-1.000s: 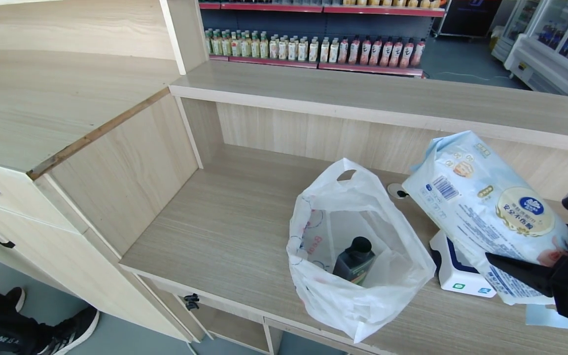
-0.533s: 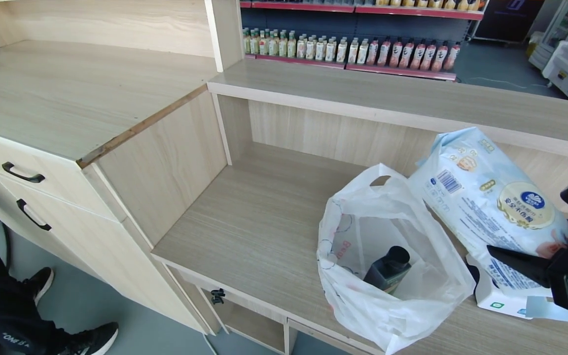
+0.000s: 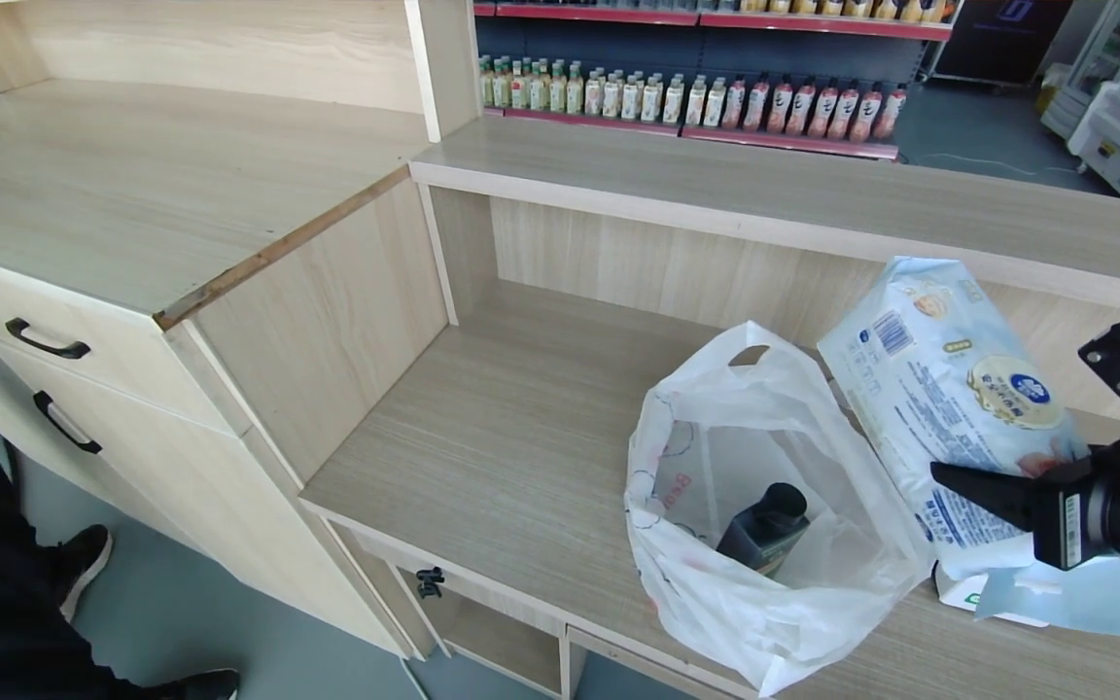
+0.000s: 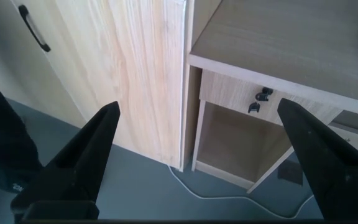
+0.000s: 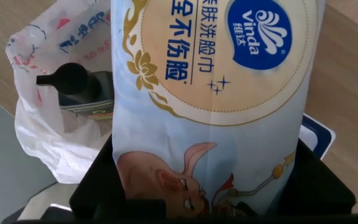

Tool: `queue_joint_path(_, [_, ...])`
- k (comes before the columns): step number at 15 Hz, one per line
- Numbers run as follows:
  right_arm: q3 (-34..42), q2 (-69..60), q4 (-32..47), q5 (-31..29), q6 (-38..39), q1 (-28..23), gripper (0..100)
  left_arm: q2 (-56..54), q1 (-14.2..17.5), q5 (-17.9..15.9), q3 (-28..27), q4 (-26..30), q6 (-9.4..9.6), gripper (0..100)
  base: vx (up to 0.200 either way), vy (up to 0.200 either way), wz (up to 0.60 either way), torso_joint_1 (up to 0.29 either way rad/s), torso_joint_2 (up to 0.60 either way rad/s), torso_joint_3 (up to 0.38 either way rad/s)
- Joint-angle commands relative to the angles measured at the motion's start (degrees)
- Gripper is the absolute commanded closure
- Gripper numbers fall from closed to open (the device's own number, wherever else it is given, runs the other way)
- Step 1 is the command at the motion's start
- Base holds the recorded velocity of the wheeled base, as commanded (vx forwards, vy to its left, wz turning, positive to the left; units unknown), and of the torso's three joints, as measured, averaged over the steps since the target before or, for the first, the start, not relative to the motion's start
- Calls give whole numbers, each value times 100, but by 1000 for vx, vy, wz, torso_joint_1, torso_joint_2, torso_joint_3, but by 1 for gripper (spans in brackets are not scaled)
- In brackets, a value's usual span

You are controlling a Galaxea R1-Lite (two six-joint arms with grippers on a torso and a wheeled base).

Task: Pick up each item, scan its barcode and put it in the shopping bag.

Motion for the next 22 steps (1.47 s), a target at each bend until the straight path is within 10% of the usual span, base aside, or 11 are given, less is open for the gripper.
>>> queue_joint_path(1, [-103, 548, -312, 477, 107, 11, 100, 0, 0, -4, 0, -7, 0, 0, 0, 0, 0, 0, 0, 0])
queue_joint_path(22, [696, 2112, -2781, 1470, -482, -165, 100, 0, 0, -4, 0, 1, 0, 0, 0, 0, 0, 0, 0, 0])
